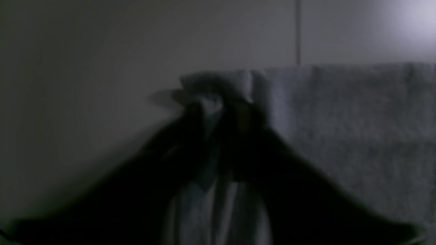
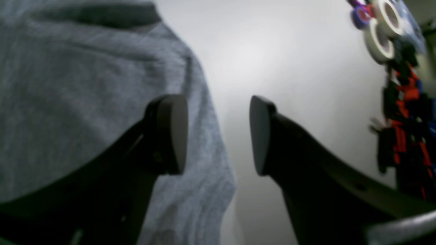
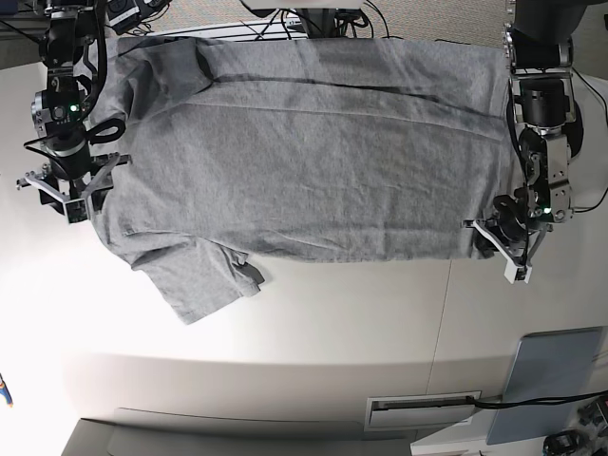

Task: Fold the T-shirt properly
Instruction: 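Move both grippers along the side edges toward the hem, then grasp the hem corners and fold the hem up toward the collar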

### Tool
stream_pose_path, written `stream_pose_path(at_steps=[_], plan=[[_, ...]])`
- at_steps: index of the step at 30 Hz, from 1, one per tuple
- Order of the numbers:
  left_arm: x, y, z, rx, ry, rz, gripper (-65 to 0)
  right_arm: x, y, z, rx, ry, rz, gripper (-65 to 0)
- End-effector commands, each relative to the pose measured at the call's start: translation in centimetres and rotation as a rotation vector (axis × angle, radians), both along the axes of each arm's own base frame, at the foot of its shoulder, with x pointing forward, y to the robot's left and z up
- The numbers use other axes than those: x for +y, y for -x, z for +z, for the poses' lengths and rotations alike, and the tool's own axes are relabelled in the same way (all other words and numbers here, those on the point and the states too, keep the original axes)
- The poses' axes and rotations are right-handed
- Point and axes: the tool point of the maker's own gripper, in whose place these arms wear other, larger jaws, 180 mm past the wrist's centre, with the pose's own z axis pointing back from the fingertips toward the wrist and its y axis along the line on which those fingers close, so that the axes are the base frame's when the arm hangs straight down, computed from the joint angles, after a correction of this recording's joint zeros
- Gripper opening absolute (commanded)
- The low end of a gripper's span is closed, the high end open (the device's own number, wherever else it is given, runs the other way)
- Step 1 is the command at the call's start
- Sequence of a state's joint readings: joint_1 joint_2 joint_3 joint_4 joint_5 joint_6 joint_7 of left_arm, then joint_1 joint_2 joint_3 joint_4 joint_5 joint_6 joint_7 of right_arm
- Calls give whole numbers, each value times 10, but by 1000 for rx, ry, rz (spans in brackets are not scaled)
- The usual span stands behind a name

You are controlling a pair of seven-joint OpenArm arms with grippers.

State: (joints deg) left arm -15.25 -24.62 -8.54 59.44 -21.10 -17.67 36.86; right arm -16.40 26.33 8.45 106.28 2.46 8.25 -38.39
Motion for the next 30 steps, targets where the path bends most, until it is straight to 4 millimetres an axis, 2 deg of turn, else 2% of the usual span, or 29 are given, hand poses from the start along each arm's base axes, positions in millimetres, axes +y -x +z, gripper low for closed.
stream_pose_path(at_steps=[1, 5, 15, 19, 25, 30], plan=[[3, -4, 6, 1, -11, -10, -650, -4, -11, 12, -39, 6, 8, -360], [7, -2, 4, 12, -49, -19, -650, -6, -32, 1, 0, -75, 12, -361], [11, 1, 1, 33, -89, -29, -650, -2, -127, -30, 156, -127, -6, -361], [11, 1, 1, 34, -89, -28, -650, -5, -157, -35, 224, -149, -37, -361], [9, 2, 0, 38, -86, -30, -650, 29, -176, -50, 323, -309, 1, -361], [7, 4, -3, 46, -82, -32, -650, 40, -169, -73, 386, -348, -17, -361]])
